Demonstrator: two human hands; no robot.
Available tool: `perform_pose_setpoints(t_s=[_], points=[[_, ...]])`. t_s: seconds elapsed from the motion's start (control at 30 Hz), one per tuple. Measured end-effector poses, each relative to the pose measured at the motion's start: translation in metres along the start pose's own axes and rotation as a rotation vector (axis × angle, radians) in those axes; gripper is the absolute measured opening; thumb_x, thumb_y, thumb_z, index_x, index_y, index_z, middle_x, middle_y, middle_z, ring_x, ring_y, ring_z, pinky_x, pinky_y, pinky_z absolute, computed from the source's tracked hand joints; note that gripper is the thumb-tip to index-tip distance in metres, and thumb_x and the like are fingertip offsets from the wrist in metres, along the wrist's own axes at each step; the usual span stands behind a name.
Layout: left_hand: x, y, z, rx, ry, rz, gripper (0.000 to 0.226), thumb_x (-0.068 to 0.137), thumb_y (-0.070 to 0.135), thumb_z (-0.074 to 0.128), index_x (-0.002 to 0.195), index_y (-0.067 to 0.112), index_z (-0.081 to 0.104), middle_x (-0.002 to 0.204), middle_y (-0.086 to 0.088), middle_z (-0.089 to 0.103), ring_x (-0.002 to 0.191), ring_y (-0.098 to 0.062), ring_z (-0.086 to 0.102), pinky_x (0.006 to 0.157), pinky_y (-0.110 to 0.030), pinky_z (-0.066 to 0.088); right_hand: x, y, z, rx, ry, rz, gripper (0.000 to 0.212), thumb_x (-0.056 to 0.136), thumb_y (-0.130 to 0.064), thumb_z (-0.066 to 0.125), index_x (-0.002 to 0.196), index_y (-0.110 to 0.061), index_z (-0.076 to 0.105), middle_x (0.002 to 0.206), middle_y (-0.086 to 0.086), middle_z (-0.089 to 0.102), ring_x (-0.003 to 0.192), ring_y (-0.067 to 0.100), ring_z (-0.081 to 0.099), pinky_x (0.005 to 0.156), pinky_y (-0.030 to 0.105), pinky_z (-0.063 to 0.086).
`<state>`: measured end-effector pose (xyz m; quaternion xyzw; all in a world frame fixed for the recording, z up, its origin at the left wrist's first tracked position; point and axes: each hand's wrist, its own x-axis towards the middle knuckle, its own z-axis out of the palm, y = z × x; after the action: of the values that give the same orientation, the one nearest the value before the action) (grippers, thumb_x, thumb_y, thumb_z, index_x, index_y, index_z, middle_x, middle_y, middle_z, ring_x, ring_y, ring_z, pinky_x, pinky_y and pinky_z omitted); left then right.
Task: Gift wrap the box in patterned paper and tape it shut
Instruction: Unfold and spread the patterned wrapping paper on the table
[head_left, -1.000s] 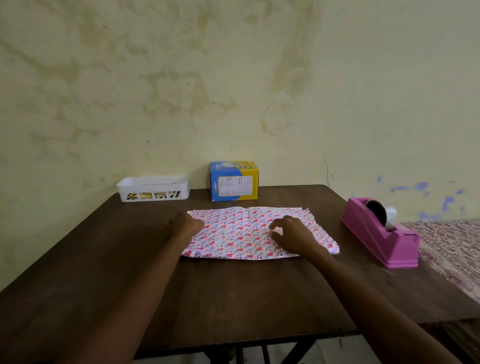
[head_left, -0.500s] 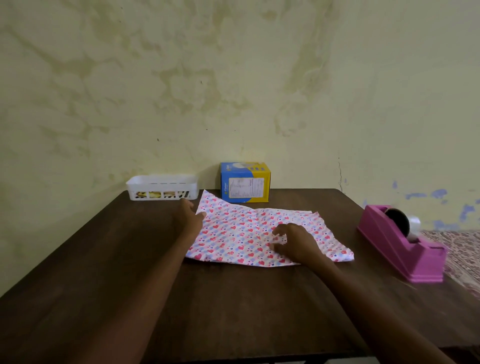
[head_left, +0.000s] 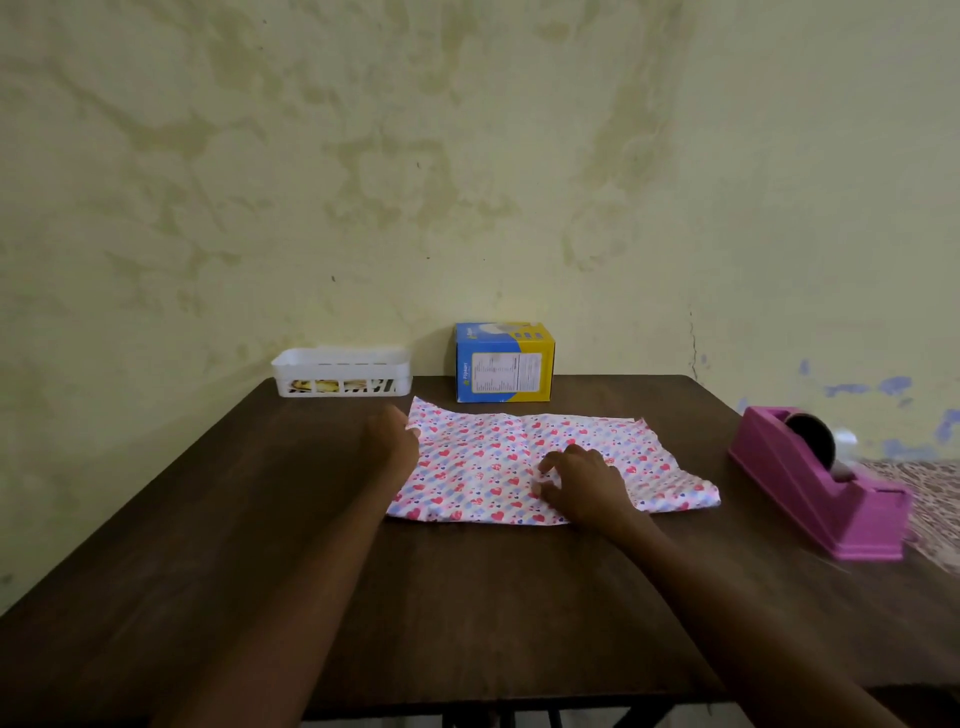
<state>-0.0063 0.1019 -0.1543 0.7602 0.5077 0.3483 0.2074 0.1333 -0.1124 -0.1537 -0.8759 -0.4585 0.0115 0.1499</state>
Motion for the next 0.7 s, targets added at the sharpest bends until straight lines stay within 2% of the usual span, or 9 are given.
perform_pose_setpoints(t_s=[0.1, 0.2, 0.27, 0.33, 0.4, 0.47, 0.53, 0.63, 0.7], points=[[-0.001, -0.001, 0.001, 0.033, 0.021, -0.054, 0.02, 0.088, 0.021, 0.067, 0.103, 0.01, 0.061, 0.094, -0.008, 0.063, 0.082, -0.018, 0.061, 0.065, -0.026, 0.047, -0.005, -0.002, 0.004, -0.001, 0.025, 0.01, 0.042, 0.093, -0.046, 0.06, 0.131, -0.029, 0.055, 0.142, 0.003, 0.047, 0.131, 0.025, 0.043, 0.107, 0.049, 0.038], [0.0, -0.002, 0.001, 0.026, 0.018, -0.032, 0.015, 0.088, 0.019, 0.067, 0.098, 0.009, 0.064, 0.089, -0.006, 0.064, 0.078, -0.016, 0.06, 0.066, -0.026, 0.051, -0.008, -0.004, 0.006, -0.012, 0.02, 0.021, 0.044, 0.095, -0.043, 0.058, 0.136, -0.028, 0.051, 0.145, 0.004, 0.045, 0.133, 0.026, 0.04, 0.109, 0.052, 0.036], [-0.005, 0.0, -0.001, -0.053, 0.061, 0.076, 0.009, 0.087, 0.012, 0.067, 0.093, 0.008, 0.062, 0.095, -0.003, 0.06, 0.084, -0.014, 0.056, 0.07, -0.024, 0.046, -0.01, -0.006, 0.007, -0.001, 0.017, 0.037, 0.046, 0.095, -0.042, 0.058, 0.137, -0.027, 0.05, 0.145, 0.004, 0.044, 0.134, 0.027, 0.04, 0.11, 0.052, 0.035], [-0.01, 0.003, -0.007, -0.112, 0.177, 0.235, 0.011, 0.083, 0.006, 0.071, 0.086, 0.012, 0.063, 0.104, -0.004, 0.055, 0.095, -0.017, 0.052, 0.073, -0.021, 0.04, -0.011, -0.007, 0.007, 0.048, 0.034, 0.059, 0.05, 0.093, -0.042, 0.061, 0.139, -0.026, 0.048, 0.146, 0.005, 0.045, 0.134, 0.026, 0.041, 0.11, 0.051, 0.036], [-0.013, 0.005, -0.014, -0.184, 0.256, 0.371, 0.012, 0.083, 0.006, 0.07, 0.085, 0.014, 0.061, 0.103, -0.005, 0.054, 0.094, -0.019, 0.054, 0.071, -0.018, 0.04, -0.011, -0.006, 0.006, 0.215, 0.127, 0.093, 0.064, 0.09, -0.041, 0.066, 0.145, -0.022, 0.038, 0.147, 0.008, 0.045, 0.134, 0.027, 0.043, 0.109, 0.048, 0.039], [-0.017, 0.011, -0.025, -0.392, 0.168, 0.428, 0.008, 0.091, 0.01, 0.061, 0.089, 0.015, 0.055, 0.092, -0.002, 0.057, 0.085, -0.016, 0.058, 0.067, -0.015, 0.042, -0.013, -0.008, -0.001, 0.444, 0.312, 0.132, 0.083, 0.085, -0.036, 0.073, 0.151, -0.016, 0.026, 0.149, 0.011, 0.042, 0.136, 0.027, 0.042, 0.111, 0.047, 0.039], [-0.021, 0.017, -0.037, -0.57, 0.014, 0.448, 0.008, 0.095, 0.015, 0.056, 0.09, 0.015, 0.05, 0.087, -0.001, 0.061, 0.083, -0.013, 0.063, 0.066, -0.017, 0.047, -0.015, -0.009, -0.013, 0.521, 0.531, 0.115, 0.097, 0.078, -0.033, 0.081, 0.152, -0.015, 0.02, 0.153, 0.012, 0.035, 0.14, 0.028, 0.036, 0.112, 0.047, 0.037], [-0.026, 0.024, -0.056, -0.732, -0.114, 0.499, 0.011, 0.094, 0.011, 0.056, 0.087, 0.015, 0.049, 0.089, -0.005, 0.067, 0.089, -0.011, 0.069, 0.07, -0.022, 0.055, -0.015, -0.006, -0.043, 0.287, 0.741, 0.022, 0.115, 0.067, -0.033, 0.089, 0.154, -0.024, 0.014, 0.157, 0.01, 0.027, 0.141, 0.031, 0.03, 0.109, 0.05, 0.036], [-0.029, 0.027, -0.068, -0.762, -0.127, 0.555, 0.015, 0.093, 0.007, 0.057, 0.084, 0.015, 0.048, 0.088, -0.008, 0.068, 0.09, -0.013, 0.07, 0.07, -0.023, 0.056, -0.011, -0.002, -0.065, 0.064, 0.763, -0.044, 0.121, 0.062, -0.034, 0.091, 0.155, -0.025, 0.013, 0.158, 0.006, 0.025, 0.143, 0.032, 0.026, 0.11, 0.05, 0.034]])
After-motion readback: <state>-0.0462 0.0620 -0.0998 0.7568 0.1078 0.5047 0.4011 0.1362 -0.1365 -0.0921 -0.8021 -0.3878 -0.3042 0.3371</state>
